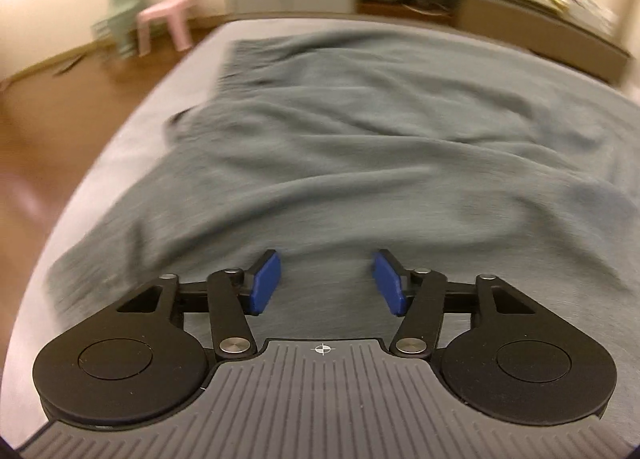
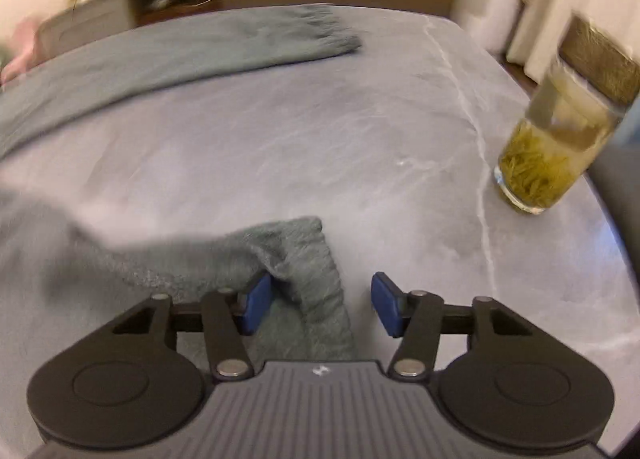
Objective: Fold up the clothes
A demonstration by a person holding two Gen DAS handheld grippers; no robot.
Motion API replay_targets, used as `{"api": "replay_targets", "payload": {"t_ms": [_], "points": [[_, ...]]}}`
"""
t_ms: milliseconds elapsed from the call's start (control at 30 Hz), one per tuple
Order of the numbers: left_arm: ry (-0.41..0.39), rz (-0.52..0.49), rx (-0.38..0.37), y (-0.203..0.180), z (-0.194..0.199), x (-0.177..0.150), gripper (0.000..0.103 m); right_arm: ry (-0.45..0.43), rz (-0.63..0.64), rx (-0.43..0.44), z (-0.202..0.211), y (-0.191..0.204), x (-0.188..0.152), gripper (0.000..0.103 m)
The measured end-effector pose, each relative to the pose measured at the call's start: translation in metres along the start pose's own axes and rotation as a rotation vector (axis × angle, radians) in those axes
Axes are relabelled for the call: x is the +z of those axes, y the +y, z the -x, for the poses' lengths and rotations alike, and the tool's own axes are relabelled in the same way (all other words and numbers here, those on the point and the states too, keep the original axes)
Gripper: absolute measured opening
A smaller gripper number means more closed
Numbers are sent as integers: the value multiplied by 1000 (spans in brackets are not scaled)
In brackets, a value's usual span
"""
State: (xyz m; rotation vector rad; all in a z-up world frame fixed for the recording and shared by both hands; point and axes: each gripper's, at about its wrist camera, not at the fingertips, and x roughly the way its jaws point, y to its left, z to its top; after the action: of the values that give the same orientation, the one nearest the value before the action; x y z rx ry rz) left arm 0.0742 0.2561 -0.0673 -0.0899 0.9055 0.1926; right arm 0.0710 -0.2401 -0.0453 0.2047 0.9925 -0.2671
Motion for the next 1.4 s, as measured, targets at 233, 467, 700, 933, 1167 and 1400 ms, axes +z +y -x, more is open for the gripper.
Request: {"api": "replay_targets", "payload": {"t_ms": [233, 467, 700, 933, 1167, 1400], "points": [[-35, 124, 27, 28, 6, -8, 41, -8, 96, 46, 4, -1, 9, 15], [-54, 148, 99, 37, 6, -11, 42, -119, 127, -230, 4, -1, 32, 16], [-183, 208, 66, 50, 39, -13, 49, -218, 30, -170, 45, 9, 21, 49], [-115, 343, 42, 93, 35, -28, 43, 78, 327, 2, 16, 58, -6, 52], [-195, 501, -44, 131, 67, -52, 50, 118, 379, -275, 14, 46, 5, 49], [-206, 415, -74, 120, 69, -44, 50, -13, 309, 20, 56, 130, 0, 48]]}}
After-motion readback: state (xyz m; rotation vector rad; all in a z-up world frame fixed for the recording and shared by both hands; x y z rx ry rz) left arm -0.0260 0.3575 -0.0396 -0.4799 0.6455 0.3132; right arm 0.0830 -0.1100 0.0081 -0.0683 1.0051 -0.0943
